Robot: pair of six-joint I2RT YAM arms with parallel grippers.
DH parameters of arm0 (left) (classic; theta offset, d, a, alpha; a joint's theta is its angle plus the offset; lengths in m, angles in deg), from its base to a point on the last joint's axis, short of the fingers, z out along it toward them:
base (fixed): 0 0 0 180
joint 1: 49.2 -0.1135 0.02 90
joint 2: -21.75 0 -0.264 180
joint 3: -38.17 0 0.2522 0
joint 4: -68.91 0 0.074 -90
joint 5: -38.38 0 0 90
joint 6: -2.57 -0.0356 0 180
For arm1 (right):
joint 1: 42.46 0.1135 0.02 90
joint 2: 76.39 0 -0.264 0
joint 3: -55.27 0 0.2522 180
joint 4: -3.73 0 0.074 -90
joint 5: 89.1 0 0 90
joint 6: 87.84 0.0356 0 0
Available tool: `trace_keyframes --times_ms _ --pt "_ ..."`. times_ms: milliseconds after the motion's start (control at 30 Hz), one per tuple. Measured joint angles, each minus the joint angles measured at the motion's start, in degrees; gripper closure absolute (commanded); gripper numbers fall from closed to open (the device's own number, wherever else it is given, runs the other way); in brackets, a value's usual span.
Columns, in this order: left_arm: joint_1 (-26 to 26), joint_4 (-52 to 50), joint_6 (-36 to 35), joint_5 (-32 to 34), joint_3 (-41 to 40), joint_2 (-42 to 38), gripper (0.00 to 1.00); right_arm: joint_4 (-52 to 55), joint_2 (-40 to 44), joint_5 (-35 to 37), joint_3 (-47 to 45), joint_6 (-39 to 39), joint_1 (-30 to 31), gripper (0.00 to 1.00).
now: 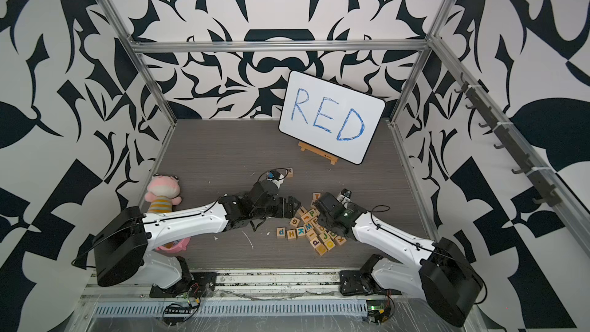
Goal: Assemble the uppercase word "red" with letter blocks
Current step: Pick up the letter block from the center of the board.
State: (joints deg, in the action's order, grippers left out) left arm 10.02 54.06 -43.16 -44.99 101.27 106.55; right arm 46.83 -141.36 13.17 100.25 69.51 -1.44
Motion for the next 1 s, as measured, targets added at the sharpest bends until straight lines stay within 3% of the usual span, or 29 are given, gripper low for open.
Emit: trace_keyframes --times_ms 567,1000 --pt "0.0 -0.3 -1.3 0.0 0.0 -0.4 0.07 0.1 -7.5 0.7 2.6 -3.3 0.0 0.6" --pt "0.0 -1.1 -2.1 -2.0 0.4 -0.4 0.07 0.4 -10.0 2.2 3.7 -6.5 0.0 0.73"
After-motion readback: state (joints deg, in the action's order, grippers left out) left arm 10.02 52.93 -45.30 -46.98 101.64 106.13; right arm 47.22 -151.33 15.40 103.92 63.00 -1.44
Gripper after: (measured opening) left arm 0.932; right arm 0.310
